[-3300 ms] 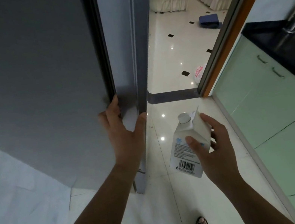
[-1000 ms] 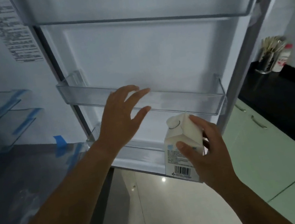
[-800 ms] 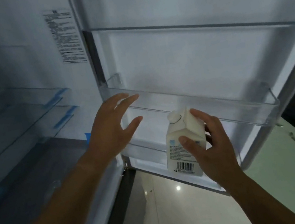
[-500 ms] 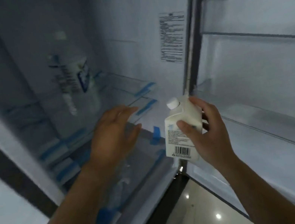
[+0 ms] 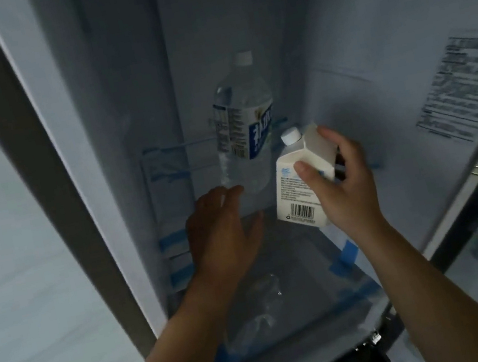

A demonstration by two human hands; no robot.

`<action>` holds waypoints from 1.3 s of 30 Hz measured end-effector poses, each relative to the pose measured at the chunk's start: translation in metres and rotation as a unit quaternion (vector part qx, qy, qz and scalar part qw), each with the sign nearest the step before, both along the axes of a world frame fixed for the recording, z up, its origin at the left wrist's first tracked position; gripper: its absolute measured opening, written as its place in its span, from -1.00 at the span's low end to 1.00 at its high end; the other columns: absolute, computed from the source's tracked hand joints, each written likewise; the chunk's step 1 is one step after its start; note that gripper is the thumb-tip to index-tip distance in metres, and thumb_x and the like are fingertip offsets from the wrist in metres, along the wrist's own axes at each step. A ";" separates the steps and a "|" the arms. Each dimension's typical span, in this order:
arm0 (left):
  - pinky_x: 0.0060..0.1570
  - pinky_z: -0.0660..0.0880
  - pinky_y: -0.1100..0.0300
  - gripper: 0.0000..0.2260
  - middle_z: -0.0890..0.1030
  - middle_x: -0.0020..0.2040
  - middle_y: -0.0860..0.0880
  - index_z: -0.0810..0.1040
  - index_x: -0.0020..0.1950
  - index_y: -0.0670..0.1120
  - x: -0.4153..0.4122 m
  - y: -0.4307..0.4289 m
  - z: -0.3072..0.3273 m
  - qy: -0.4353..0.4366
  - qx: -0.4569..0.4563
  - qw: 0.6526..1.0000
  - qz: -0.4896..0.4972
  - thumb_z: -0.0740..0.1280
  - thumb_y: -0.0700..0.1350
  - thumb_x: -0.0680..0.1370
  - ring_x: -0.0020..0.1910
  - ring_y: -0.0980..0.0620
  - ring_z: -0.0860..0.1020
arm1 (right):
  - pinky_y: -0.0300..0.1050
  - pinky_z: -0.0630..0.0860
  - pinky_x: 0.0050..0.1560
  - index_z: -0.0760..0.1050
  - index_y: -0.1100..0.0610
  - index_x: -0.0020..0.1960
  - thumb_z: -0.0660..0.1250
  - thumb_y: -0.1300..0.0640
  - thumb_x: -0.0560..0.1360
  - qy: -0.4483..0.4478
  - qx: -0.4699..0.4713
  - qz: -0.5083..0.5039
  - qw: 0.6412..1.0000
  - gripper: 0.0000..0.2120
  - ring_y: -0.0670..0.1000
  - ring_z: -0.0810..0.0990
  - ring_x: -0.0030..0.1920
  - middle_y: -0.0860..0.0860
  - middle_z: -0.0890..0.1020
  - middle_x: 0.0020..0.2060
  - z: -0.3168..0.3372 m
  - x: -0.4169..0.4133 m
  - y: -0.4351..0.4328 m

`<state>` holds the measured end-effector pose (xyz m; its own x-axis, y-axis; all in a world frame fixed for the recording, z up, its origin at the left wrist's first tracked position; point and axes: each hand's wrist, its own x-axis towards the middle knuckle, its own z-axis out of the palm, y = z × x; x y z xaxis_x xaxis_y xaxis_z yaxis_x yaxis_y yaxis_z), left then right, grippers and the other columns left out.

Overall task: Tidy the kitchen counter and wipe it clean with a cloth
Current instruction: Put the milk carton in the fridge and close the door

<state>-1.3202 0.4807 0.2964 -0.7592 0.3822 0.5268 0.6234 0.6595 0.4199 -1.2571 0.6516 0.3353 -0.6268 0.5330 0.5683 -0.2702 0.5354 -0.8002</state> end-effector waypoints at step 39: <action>0.04 0.52 -0.01 -0.61 0.59 0.19 -0.11 0.57 0.17 -0.08 -0.021 0.015 -0.023 -0.003 -0.089 0.993 0.074 0.10 0.10 0.55 0.11 -0.10 0.57 | -0.25 0.49 0.00 0.18 0.05 0.42 0.46 0.00 0.37 -0.035 0.009 -0.014 0.999 -0.28 -0.17 0.36 0.17 0.07 0.37 0.24 -0.037 -0.085 0.068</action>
